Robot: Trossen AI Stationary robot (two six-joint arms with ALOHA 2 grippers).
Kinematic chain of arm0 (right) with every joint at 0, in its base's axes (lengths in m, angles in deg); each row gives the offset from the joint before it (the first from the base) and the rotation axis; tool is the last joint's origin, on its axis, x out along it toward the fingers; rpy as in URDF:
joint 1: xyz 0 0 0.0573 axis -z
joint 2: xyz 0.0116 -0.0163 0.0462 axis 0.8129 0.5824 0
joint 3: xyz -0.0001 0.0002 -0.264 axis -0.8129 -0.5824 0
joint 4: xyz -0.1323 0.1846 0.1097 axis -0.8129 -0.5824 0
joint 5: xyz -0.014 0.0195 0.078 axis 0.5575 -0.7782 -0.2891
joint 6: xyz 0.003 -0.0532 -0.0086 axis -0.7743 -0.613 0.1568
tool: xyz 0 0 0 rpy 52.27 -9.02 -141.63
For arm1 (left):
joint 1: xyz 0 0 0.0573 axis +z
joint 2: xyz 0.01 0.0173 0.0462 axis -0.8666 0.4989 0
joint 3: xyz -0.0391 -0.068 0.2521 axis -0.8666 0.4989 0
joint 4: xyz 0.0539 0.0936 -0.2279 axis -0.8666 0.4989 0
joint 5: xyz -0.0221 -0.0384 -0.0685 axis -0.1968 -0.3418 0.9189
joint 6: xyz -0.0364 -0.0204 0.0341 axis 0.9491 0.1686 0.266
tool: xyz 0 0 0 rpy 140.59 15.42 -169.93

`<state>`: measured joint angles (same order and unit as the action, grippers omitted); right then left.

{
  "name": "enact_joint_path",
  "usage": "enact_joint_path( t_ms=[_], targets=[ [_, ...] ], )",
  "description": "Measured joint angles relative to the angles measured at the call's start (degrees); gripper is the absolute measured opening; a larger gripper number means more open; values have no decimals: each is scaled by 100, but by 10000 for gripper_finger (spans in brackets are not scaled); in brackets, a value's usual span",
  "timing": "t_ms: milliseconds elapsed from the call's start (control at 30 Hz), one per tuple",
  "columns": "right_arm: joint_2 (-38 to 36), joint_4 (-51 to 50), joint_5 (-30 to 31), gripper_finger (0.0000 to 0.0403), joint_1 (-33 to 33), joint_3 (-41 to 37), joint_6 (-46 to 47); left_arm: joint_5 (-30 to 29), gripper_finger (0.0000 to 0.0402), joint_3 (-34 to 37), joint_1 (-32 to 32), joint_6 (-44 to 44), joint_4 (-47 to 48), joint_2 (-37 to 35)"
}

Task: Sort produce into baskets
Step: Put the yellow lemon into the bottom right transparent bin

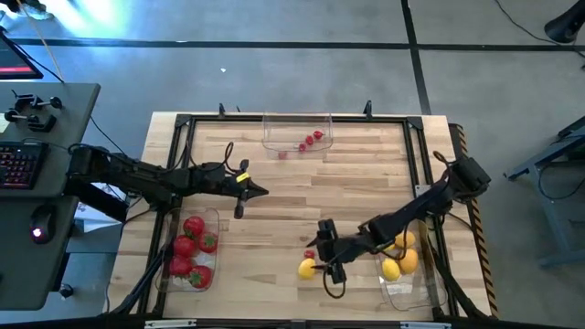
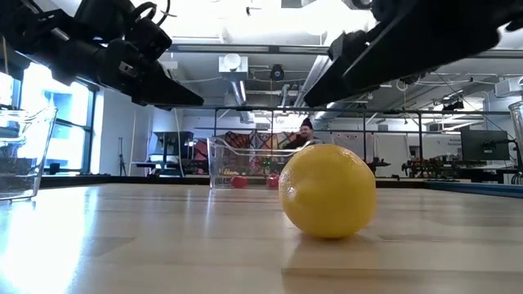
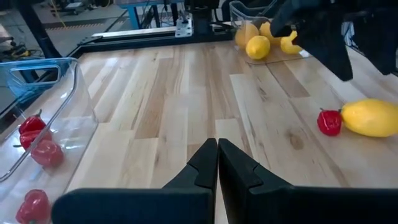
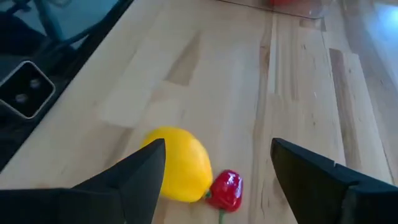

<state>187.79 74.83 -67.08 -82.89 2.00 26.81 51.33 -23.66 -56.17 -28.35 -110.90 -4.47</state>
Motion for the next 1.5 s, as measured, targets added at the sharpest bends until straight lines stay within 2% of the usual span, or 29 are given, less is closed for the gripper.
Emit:
enact_joint_path(
  t_ms=[133, 433, 600, 700, 867, 1233, 1367, 1500],
  targets=[
    [201, -279, 31, 283, -16, 193, -168, -1, 0, 0, 0, -4, 11, 0],
    [980, -2755, -33, 283, -44, 1816, -1235, -2, 0, 0, 0, -13, 13, 0],
    [1340, -3348, -98, 283, -42, 2542, -1868, -2, 0, 0, 0, -11, 148, 0],
    [1453, -3582, -419, 283, -42, 2759, -1996, -2, 0, 0, 0, -11, 189, 0],
    [1613, -3621, -799, 283, -40, 2882, -1954, -4, 0, 0, 0, 26, 258, 0],
    [2047, -3196, -818, 278, 92, 2887, -1712, -2, 0, 0, -31, 37, 271, 0],
    [2044, -3255, -835, 248, 127, 2887, -1496, -4, 0, 0, -29, 37, 272, 0],
    [2025, -3265, -1119, 210, 199, 2839, -1194, -2, 0, 0, -28, 50, 271, 0]
  ],
)
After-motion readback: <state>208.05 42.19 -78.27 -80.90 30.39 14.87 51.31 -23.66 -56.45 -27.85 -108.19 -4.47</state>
